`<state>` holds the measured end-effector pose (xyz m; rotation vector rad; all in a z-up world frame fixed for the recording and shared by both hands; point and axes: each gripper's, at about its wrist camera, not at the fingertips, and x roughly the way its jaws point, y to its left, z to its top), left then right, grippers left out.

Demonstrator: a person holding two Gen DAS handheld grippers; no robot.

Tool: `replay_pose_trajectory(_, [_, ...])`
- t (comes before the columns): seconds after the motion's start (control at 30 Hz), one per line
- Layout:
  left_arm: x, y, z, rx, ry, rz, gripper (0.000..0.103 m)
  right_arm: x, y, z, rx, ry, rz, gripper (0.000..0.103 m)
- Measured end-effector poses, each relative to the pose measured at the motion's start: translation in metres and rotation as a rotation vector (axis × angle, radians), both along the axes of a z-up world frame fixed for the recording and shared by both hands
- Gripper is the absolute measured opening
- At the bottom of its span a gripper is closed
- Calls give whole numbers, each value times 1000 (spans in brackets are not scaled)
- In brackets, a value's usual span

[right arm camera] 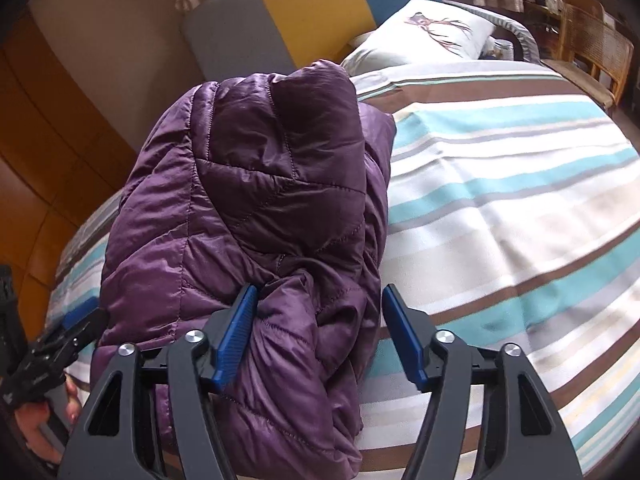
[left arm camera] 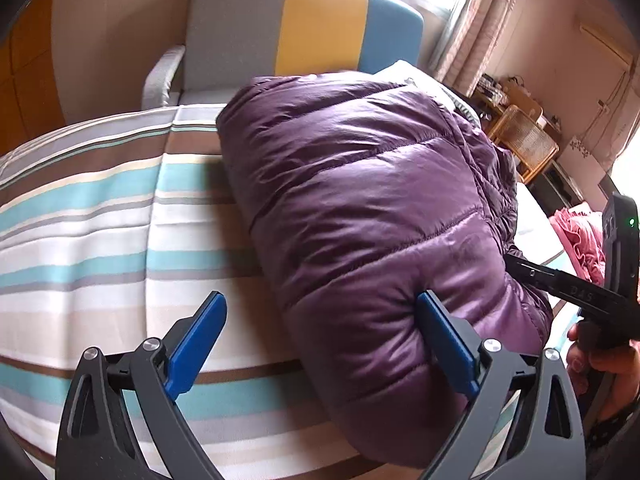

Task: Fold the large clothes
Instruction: 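Close both tools on the jacket bundle's sides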

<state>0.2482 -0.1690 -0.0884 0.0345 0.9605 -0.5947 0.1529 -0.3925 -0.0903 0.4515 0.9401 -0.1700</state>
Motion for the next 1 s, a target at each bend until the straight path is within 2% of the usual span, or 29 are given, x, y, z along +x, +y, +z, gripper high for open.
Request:
replay_pose_trajectory(0.17, [14,-17,-1,43,36,-46,101,19,-14,3,45,7,15,67])
replay_pose_trajectory(0.27, [21,-25,-4,37,59,-59,101,32,-23,-5,56,35,3,77])
replay_pose_trajectory(0.5, [29,-44,-18,25,101,-108,98,46,-44,-42,256,31,0,77])
replay_pose_trajectory(0.63, [31,-47,-24,11,104,-122,98,47,-50,-50,282,-2,14,77])
replay_pose_trajectory(0.73, [31,-50,-25,6,102,-132,92,50,-50,-51,269,-6,29,71])
replay_pose_trajectory(0.83, [25,-57,-21,35,64,-152,81,48,-43,-49,245,-20,48,61])
replay_pose_trajectory(1.0, [17,-60,-12,55,8,-164,68,34,-39,-41,231,-65,66,41])
